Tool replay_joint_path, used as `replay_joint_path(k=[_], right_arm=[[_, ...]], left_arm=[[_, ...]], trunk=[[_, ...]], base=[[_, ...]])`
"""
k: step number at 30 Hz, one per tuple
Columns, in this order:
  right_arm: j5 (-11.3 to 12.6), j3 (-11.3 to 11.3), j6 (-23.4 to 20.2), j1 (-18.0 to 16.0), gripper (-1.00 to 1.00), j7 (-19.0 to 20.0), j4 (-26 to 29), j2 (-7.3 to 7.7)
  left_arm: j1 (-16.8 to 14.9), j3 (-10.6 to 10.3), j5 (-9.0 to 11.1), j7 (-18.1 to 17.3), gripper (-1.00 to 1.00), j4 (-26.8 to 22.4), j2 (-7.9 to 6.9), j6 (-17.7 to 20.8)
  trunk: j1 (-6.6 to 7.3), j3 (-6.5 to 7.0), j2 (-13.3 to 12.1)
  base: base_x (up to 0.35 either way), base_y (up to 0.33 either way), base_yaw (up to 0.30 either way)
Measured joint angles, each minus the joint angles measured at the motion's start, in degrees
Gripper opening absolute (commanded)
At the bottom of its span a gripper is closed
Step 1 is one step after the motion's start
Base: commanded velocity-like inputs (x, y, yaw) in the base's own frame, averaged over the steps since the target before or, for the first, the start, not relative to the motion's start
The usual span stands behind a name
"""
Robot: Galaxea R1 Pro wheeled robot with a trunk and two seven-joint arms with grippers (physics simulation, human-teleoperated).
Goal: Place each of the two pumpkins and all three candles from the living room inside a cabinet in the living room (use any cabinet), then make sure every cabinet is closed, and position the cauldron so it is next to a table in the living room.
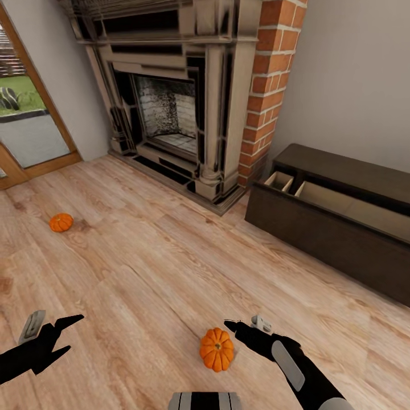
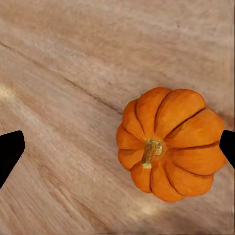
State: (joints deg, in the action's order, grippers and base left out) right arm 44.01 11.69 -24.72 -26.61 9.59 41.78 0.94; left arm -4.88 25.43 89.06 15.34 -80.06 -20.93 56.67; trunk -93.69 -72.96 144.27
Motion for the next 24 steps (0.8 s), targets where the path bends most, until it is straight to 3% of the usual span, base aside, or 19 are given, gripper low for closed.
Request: replay_joint_path(k=[5,13,24], right_arm=[[0.04,-0.61,-0.08,0.00,1.00,-1.42,-3.05,-0.05],[0.08,-0.70,-0.04,0.00,1.00,-5.38,-3.58,-0.03],[0.04,-0.69,-0.09,0.00,1.00,-5.84,-3.66,-0.03]], left_arm=[[0.00,0.00,-0.01,0.00,1.00,0.00,0.00,0.00],[-0.01,-0.01,-0.01,-0.02,1.00,0.00,0.01,0.00],[0.00,-0.02,-0.01,-0.01,1.00,0.01,0.05,0.00]], trunk=[[0.00,0.00,0.00],[0.00,0.00,0.00],[0.01,0.00,0.00]], base=[[0.117,0.184,0.000],[0.043,0.022,0.000],[0.143,0.047,0.000]])
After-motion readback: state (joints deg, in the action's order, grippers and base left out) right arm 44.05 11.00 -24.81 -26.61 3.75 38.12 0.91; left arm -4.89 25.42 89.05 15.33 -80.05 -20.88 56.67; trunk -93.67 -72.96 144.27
